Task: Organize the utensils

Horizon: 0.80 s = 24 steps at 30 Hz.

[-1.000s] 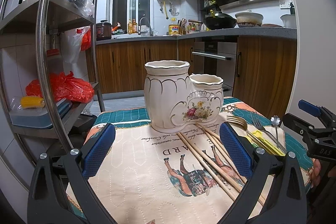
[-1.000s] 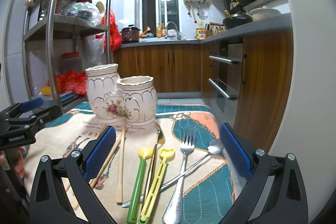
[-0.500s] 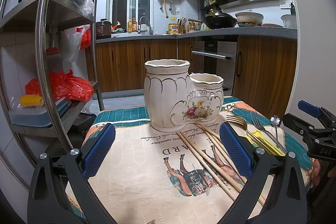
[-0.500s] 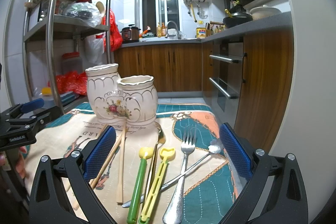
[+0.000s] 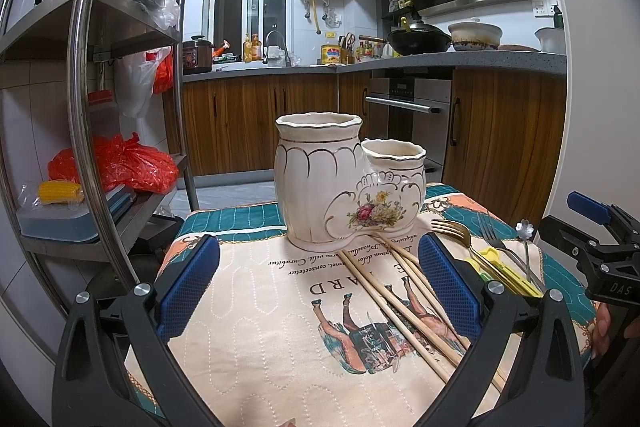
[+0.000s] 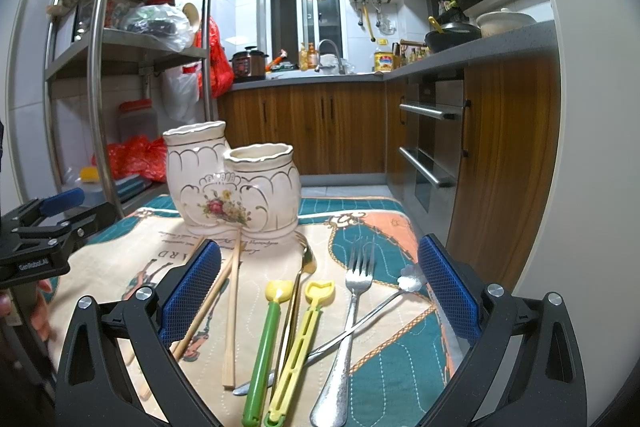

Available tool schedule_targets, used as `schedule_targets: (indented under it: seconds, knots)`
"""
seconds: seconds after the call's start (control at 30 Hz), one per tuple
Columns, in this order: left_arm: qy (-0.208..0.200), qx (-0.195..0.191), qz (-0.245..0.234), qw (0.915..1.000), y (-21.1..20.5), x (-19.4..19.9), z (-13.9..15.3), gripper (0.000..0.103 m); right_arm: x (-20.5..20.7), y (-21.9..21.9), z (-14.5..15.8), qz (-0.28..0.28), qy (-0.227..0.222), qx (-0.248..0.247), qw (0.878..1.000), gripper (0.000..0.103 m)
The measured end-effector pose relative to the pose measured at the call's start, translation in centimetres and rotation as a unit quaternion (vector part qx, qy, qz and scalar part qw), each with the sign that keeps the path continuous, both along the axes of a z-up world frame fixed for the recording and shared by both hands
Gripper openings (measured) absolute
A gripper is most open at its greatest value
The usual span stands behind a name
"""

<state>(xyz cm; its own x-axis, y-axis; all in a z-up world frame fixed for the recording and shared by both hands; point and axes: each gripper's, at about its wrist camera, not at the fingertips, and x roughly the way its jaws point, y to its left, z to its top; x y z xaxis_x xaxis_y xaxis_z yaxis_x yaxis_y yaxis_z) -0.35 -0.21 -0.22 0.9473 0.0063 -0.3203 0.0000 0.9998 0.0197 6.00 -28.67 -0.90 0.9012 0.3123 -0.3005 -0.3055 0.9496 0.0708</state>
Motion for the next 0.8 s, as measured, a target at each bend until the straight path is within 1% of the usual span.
schedule_targets:
  seconds: [0.47, 0.57, 0.63, 0.7, 0.8]
  knots:
    - [0.003, -0.002, -0.001, 1.0000, 0.06, 0.08, -0.18, 0.098, 0.18, -0.15, -0.04, 0.000, 0.002, 0.002, 1.000, 0.098]
    - [0.008, -0.004, 0.001, 1.0000, 0.07, 0.29, -0.50, 0.098, 0.23, -0.21, -0.05, 0.000, 0.003, 0.003, 1.000, 0.098]
    - [0.012, -0.006, 0.005, 0.9999, 0.11, 0.49, -0.56, 0.098, -0.14, 0.60, -0.21, 0.001, 0.004, 0.005, 1.000, 0.098]
    - [0.016, -0.007, 0.008, 0.9998, 0.11, 0.61, -0.65, 0.098, 0.00, 0.51, 0.18, 0.001, 0.004, 0.006, 1.000, 0.098]
    - [0.022, 0.002, 0.014, 0.9996, -0.01, 0.82, -0.48, 0.098, 0.11, 0.50, 0.14, 0.000, 0.005, 0.006, 1.000, 0.098]
